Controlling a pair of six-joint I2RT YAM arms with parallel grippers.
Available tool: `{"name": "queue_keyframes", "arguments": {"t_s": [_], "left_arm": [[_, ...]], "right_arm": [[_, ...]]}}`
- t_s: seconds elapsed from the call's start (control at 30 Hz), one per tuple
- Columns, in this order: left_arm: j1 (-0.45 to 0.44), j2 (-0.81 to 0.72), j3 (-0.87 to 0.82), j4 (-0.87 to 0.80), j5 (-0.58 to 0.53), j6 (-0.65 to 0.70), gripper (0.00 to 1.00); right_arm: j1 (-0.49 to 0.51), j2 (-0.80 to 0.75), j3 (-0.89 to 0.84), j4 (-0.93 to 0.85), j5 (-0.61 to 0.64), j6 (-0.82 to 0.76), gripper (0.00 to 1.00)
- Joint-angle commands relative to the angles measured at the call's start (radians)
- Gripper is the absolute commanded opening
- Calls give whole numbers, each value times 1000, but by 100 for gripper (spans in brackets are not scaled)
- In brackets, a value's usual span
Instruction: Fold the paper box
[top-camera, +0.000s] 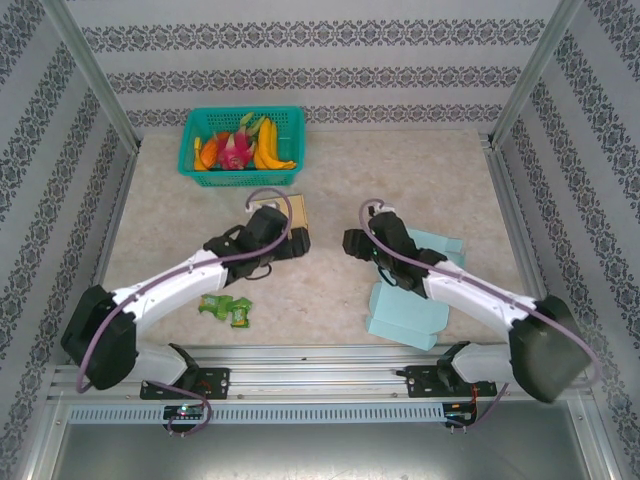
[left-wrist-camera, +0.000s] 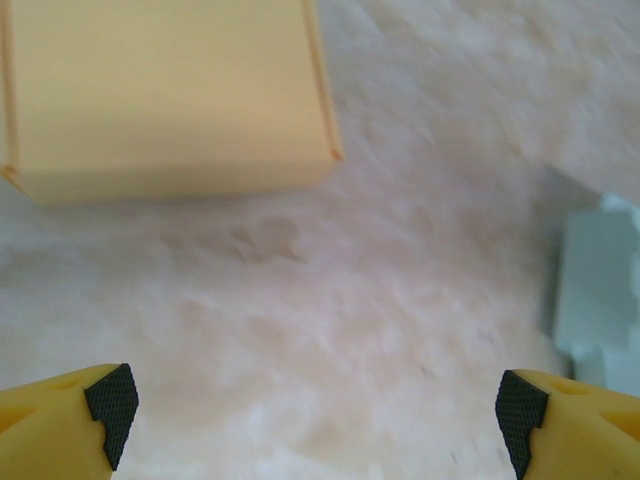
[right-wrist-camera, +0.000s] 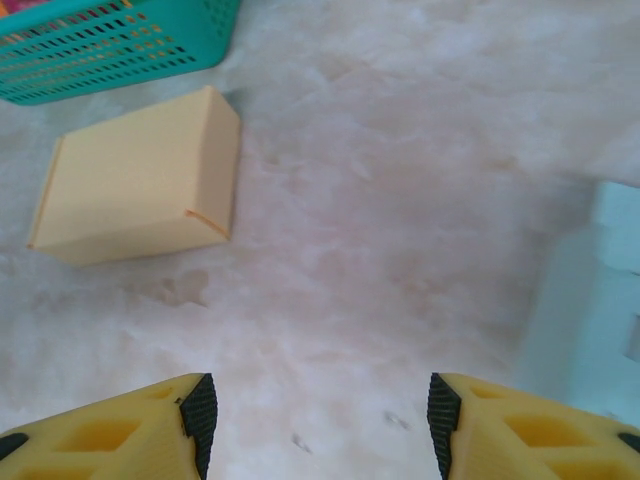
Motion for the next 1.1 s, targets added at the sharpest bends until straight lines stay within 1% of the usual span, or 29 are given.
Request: {"name": "queue_keyframes", "arguments": {"t_s": [0.0, 0.1, 0.27, 0.4, 0.47, 0.53, 0.6, 0.63, 0.7, 0.73, 0.8, 0.9, 0.97, 1.07], "left_arm": [[-58, -74, -55, 56, 22, 11, 95], [-94, -79, -99, 103, 49, -4, 95], [-126, 24, -76, 175, 99, -6, 95], [-182, 138, 36, 168, 95, 28, 94], [-211, 204, 120, 132, 67, 50, 94], [-237, 285, 211, 78, 26, 67, 94], [-257, 361, 298, 29, -3, 81, 94], [-265, 402, 344, 1, -15, 88, 94], [-273, 479, 434, -54, -39, 94, 94], [-275, 520, 477, -80, -48, 97, 94], [-280, 590, 555, -112, -55, 105, 94], [-289, 689, 665, -148, -67, 116, 94], [-295, 748, 740, -176, -89, 123, 94], [-296, 855, 869, -240, -128, 133, 92]], "right_arm": [[-11, -96, -70, -137, 108, -31, 59], [-20, -172, -146, -155, 134, -33, 59], [-32, -330, -250, -186, 192, -22, 59], [-65, -535, -324, -252, 212, -16, 60], [-74, -659, -370, -276, 176, 3, 61], [-77, -813, -420, -298, 115, 10, 62], [-80, -968, -446, -366, 103, 38, 76], [-80, -1049, -451, -417, 105, 57, 96], [-82, -1194, -450, -502, 92, 72, 98], [-81, -1238, -438, -548, 94, 76, 98], [-82, -1188, -375, -613, 105, 47, 98], [-76, -1150, -367, -601, 96, 41, 98], [-77, -1168, -365, -617, 112, 53, 98], [-76, -1239, -380, -631, 139, 77, 98]]}}
